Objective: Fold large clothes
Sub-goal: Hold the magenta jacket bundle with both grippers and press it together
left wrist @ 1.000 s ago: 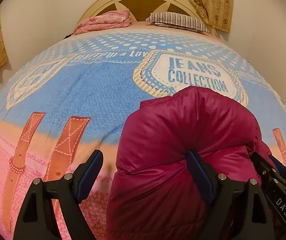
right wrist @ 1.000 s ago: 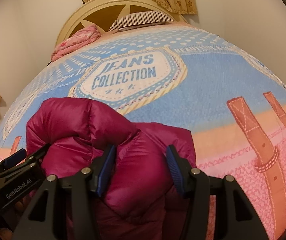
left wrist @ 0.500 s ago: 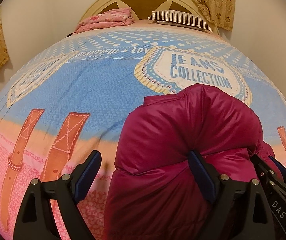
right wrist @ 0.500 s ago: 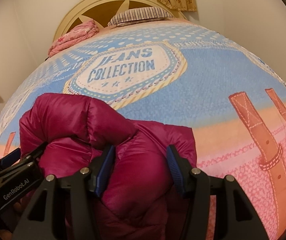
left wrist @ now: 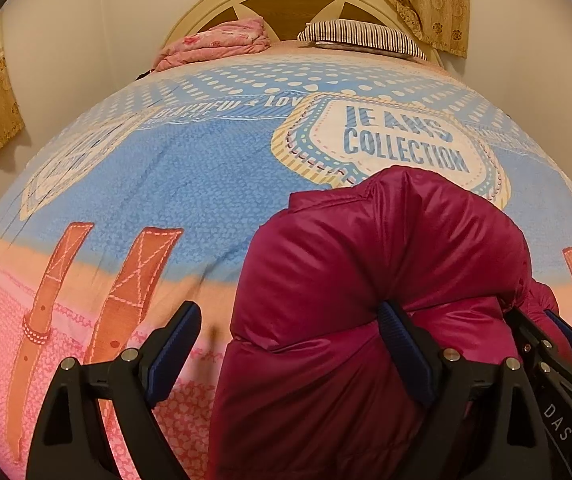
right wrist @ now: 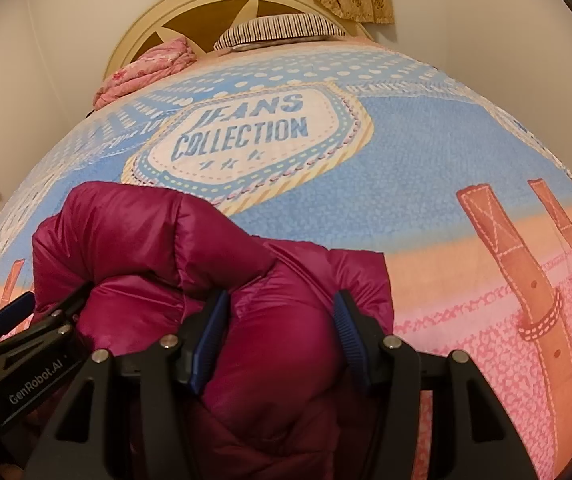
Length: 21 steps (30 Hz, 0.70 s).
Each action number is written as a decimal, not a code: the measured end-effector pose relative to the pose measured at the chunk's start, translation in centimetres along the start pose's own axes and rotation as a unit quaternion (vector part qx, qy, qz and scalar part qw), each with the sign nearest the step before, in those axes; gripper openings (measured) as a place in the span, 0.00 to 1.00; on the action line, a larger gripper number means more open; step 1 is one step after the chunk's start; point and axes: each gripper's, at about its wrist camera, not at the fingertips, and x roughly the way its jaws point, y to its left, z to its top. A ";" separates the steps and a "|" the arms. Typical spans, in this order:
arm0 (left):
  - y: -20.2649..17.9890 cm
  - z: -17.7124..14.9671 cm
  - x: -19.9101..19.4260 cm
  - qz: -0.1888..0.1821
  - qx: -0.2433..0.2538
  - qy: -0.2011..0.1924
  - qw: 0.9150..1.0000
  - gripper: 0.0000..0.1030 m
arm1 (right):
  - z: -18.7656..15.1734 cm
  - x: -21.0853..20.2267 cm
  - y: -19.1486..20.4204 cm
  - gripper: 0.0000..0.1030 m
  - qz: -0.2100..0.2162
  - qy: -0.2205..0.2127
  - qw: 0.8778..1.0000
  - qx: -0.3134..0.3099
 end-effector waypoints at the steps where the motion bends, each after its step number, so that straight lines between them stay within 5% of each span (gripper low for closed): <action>1: 0.0 0.0 0.0 0.000 0.000 0.000 1.000 0.89 | 0.0 0.0 0.1 0.55 -0.001 0.000 1.000 -0.001; 16: 0.3 0.2 -0.8 0.006 0.009 0.010 1.000 0.89 | 0.0 0.0 0.2 0.58 -0.001 0.004 1.000 -0.006; 21: 2.6 -1.5 -5.5 0.001 0.043 -0.004 0.999 0.89 | -0.5 -3.9 -0.7 0.78 -0.001 -0.009 1.000 -0.001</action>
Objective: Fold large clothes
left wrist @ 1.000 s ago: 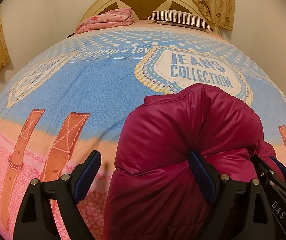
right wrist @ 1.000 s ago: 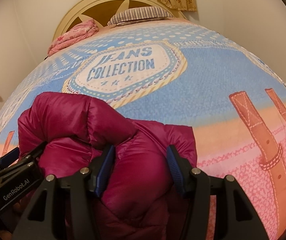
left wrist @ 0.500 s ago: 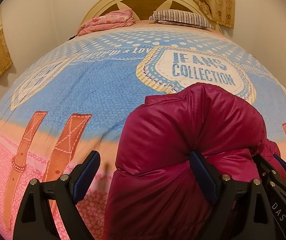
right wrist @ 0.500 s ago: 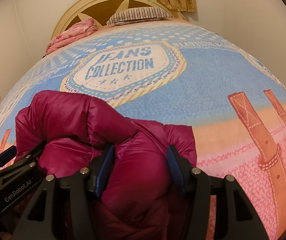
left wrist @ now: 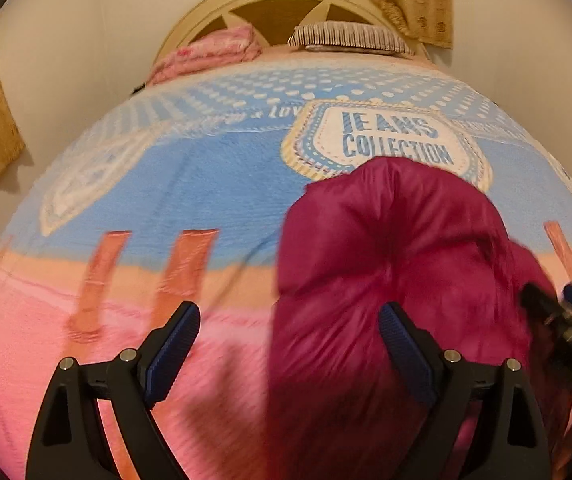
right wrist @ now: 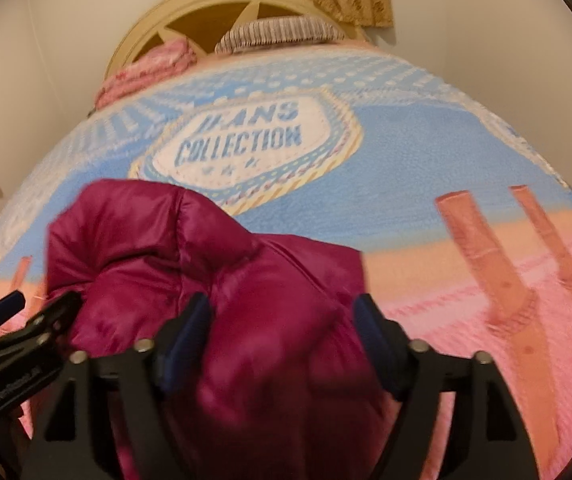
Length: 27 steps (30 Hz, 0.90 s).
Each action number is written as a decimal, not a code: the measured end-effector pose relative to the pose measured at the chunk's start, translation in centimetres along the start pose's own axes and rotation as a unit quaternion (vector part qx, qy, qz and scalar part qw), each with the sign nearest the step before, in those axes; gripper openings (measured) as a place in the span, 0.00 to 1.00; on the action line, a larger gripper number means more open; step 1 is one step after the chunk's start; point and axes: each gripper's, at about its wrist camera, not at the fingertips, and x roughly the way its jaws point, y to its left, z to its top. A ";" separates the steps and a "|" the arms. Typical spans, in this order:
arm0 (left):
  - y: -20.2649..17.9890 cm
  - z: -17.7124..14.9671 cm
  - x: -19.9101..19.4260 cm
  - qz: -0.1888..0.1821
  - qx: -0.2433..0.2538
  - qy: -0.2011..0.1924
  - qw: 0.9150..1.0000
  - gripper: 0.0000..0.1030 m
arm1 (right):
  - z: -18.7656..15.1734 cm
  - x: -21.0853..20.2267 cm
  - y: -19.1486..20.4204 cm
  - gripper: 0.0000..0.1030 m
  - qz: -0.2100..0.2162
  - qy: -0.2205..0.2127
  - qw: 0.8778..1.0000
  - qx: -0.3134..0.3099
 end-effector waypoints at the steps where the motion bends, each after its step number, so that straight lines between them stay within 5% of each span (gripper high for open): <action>1: 0.6 -0.9 -0.9 -0.004 0.002 -0.003 1.000 0.89 | -0.5 -1.2 -0.2 0.78 0.001 -0.003 1.000 -0.002; 7: 2.0 -5.1 -2.3 -0.051 -0.013 0.001 0.999 0.89 | -5.4 -4.2 -0.6 0.86 0.015 -0.001 1.000 -0.001; 15: 1.3 -5.8 -0.9 -0.072 -0.032 0.006 0.997 0.89 | -6.5 -2.2 -1.6 0.86 0.045 0.020 0.998 0.025; 19: 0.7 -5.7 -1.1 -0.082 -0.015 0.003 0.997 0.88 | -6.8 -1.8 -1.9 0.76 0.069 0.021 0.997 0.032; 23: -0.3 -5.8 -2.0 -0.116 0.002 0.000 0.993 0.55 | -7.1 -2.0 -1.6 0.59 0.098 0.020 0.995 0.027; 27: -1.8 -6.0 -3.1 -0.088 0.044 -0.022 0.995 0.43 | -7.5 -2.3 -1.7 0.44 0.124 0.015 0.992 0.031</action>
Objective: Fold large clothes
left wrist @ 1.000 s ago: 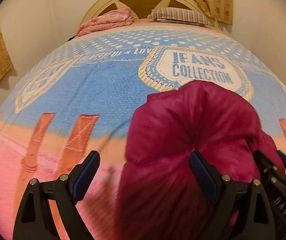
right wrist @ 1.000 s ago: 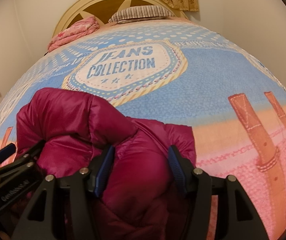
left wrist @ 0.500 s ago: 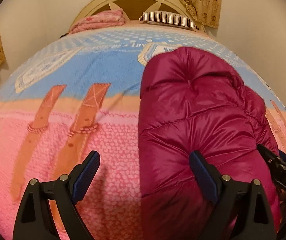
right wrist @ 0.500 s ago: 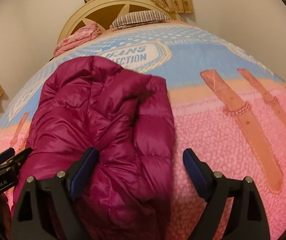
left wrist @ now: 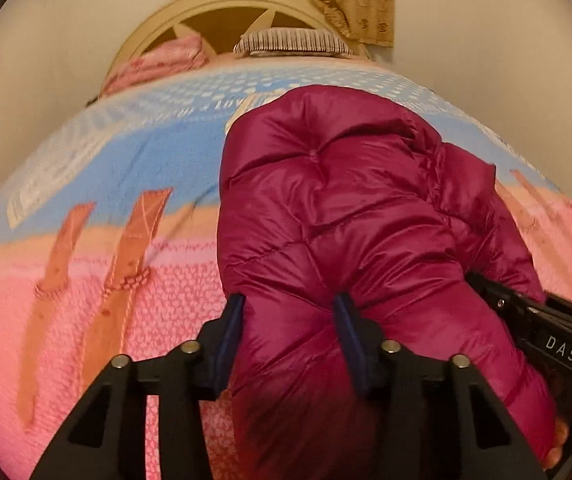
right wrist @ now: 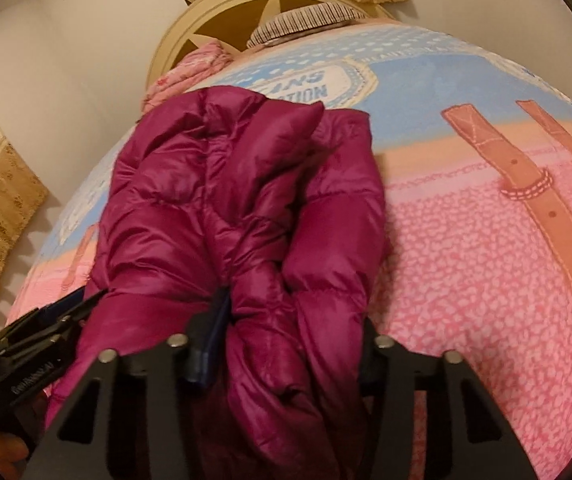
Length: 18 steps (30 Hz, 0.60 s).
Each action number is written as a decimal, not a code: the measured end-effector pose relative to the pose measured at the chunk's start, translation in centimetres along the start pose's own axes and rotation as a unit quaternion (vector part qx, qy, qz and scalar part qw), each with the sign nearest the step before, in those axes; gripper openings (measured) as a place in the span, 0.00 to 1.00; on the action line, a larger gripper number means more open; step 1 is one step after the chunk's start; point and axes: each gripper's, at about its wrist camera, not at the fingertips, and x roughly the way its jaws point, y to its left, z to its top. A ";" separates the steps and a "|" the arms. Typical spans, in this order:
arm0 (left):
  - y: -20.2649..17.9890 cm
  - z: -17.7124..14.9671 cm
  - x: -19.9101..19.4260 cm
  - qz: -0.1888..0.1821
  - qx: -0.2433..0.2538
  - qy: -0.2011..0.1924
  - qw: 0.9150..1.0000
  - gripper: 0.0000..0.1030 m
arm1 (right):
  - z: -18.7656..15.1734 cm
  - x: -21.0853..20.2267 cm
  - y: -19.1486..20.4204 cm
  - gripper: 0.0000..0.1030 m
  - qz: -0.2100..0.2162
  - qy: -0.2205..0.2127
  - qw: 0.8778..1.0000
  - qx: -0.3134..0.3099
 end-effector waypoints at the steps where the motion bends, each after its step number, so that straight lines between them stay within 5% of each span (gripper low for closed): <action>1: -0.2 0.1 -0.1 0.004 0.003 -0.002 1.000 0.38 | -0.1 -0.2 0.2 0.39 0.001 -0.003 1.000 -0.005; 5: -0.5 0.0 -1.2 0.029 0.022 -0.015 0.999 0.09 | -0.3 -0.9 1.3 0.31 0.001 -0.017 1.000 -0.019; 8: -0.4 0.3 -2.4 0.031 0.022 -0.027 0.999 0.00 | -0.5 -1.7 1.8 0.27 0.003 -0.028 0.999 -0.025; 10: -0.4 0.5 -3.8 0.012 0.021 -0.042 0.999 0.00 | -0.3 -2.2 2.2 0.26 0.007 -0.036 0.999 -0.026; 14: -2.4 0.3 -5.2 0.042 0.069 -0.060 0.995 0.00 | -0.1 -2.8 3.6 0.25 0.013 -0.046 0.998 -0.043; 18: 0.5 0.4 -4.8 0.067 0.014 -0.065 0.996 0.00 | 0.1 -2.6 3.9 0.25 0.000 -0.043 0.998 -0.053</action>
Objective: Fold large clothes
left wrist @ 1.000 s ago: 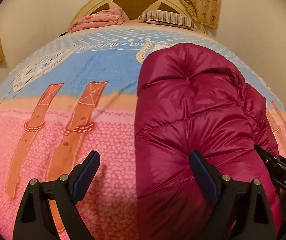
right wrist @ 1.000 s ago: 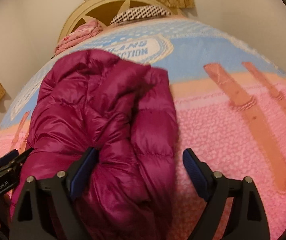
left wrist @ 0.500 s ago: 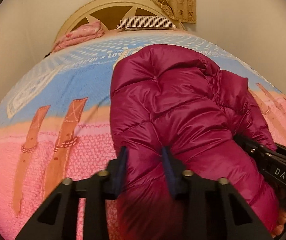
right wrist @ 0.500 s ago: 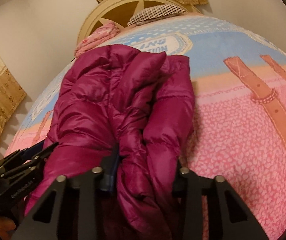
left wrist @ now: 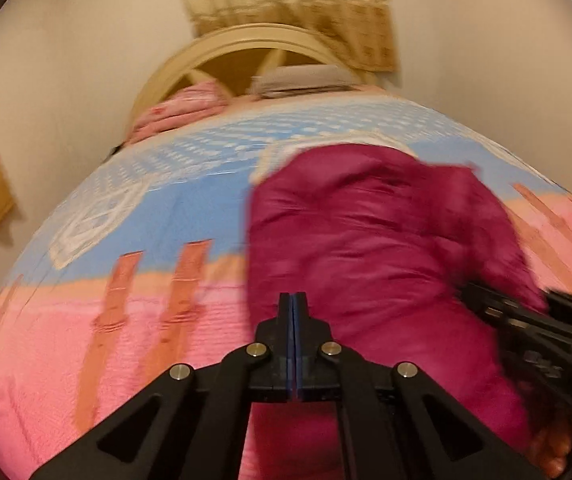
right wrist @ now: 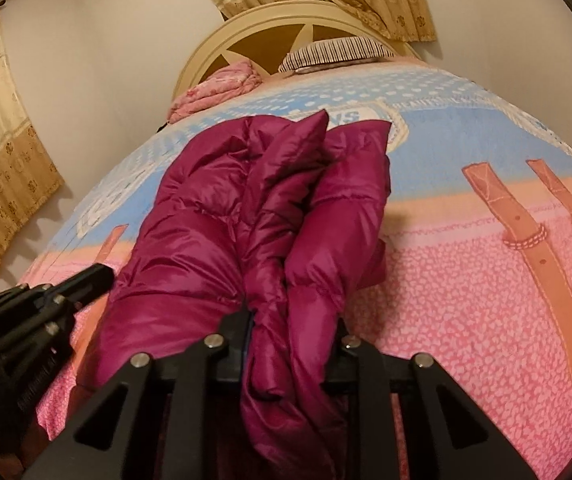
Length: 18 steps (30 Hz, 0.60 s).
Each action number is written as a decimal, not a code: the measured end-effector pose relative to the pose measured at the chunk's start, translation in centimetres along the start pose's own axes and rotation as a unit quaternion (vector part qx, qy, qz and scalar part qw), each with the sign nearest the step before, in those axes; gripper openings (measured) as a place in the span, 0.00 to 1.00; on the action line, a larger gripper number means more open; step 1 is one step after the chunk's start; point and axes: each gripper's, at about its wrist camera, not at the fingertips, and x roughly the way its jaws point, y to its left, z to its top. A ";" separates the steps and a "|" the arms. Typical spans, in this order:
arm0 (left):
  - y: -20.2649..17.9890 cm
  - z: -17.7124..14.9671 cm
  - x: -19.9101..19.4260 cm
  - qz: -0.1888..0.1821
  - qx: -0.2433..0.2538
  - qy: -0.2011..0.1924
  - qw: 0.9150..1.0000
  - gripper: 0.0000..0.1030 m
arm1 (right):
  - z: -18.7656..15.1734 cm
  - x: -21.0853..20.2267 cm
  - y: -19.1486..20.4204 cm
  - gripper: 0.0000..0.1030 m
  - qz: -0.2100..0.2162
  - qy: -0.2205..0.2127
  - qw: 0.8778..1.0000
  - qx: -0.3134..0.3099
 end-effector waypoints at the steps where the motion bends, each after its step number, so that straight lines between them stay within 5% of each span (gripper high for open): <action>1: 1.2 -0.1 0.6 0.000 -0.020 0.010 1.000 0.00 | -0.1 0.0 -0.3 0.25 0.000 0.001 1.000 0.002; 8: 5.2 -1.5 4.6 -0.051 -0.107 0.084 0.989 0.01 | -1.0 0.7 -1.0 0.27 -0.006 0.004 1.000 -0.003; 12: 5.3 -1.6 5.0 -0.065 -0.130 0.088 0.985 0.04 | -1.3 0.9 -0.8 0.28 -0.011 0.006 1.000 -0.014; 16: 5.8 -1.2 4.3 -0.031 -0.148 0.070 0.986 0.63 | -1.3 1.0 -1.0 0.28 -0.009 0.009 1.000 -0.015; 17: 6.2 -1.1 3.8 -0.032 -0.160 0.060 0.985 0.75 | -1.3 1.0 -1.0 0.28 -0.009 0.009 1.000 -0.015; 18: 6.7 -0.8 3.7 -0.032 -0.164 0.053 0.984 0.76 | -1.4 1.0 -0.9 0.29 -0.008 0.009 1.000 -0.014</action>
